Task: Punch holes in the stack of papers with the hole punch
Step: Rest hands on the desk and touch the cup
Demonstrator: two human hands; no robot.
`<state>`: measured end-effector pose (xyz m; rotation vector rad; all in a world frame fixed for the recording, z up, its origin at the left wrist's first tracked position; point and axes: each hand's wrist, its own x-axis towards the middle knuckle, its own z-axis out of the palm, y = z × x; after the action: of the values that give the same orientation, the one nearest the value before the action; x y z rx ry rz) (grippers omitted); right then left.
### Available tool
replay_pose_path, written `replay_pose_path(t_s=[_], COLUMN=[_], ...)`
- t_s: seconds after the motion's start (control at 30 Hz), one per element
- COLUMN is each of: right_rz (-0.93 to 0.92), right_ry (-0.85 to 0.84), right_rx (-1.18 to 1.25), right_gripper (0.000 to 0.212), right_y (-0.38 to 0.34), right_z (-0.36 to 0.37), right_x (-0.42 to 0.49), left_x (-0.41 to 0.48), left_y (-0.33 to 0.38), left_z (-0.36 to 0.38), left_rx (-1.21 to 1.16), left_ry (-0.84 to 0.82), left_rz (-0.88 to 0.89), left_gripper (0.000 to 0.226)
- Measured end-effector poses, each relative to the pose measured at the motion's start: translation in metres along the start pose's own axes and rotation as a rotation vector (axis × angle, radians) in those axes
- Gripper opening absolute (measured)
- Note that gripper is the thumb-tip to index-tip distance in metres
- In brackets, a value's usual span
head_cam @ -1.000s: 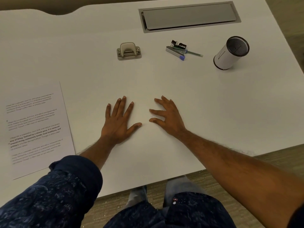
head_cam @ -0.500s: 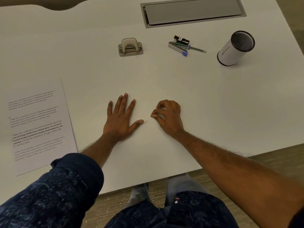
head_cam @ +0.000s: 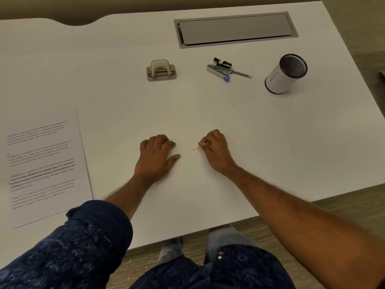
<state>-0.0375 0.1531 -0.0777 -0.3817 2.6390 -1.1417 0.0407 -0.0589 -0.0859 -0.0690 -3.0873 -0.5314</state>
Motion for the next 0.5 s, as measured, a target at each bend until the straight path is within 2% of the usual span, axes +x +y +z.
replay_pose_path(t_s=[0.13,0.5], right_rz=[0.070,0.097], right_ry=[0.025,0.028], right_rx=[0.087,0.101], right_gripper=[0.009,0.007], right_y=[0.007,0.019], right_z=[-0.011,-0.016], right_x=[0.000,0.000], left_x=[0.010,0.031], left_y=[0.014,0.046], left_z=[0.004,0.012], left_rx=[-0.058,-0.229], left_ry=[0.009,-0.007], left_rz=[-0.030,-0.191], left_gripper=[0.033,0.024])
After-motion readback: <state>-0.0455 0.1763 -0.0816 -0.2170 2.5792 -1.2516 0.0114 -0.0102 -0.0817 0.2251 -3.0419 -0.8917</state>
